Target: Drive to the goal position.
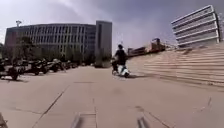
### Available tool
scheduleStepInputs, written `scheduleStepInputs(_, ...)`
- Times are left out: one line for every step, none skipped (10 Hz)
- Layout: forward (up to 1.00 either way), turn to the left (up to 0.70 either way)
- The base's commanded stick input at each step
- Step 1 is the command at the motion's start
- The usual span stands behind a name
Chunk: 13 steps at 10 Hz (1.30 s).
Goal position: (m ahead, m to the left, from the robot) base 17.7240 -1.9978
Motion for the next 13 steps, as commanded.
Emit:
scheduleStepInputs(0.99, 0.40)
scheduleStepInputs(0.99, 0.00)
scheduleStepInputs(0.99, 0.00)
scheduleStepInputs(0.99, 0.00)
scheduleStepInputs(0.99, 0.00)
scheduleStepInputs(0.99, 0.00)
scheduleStepInputs(0.99, 0.00)
scheduleStepInputs(0.99, 0.00)
scheduleStepInputs(0.99, 0.00)
scheduleStepInputs(0.99, 0.00)
scheduleStepInputs(0.99, 0.00)
scheduleStepInputs(0.99, 0.00)
scheduleStepInputs(0.99, 0.00)
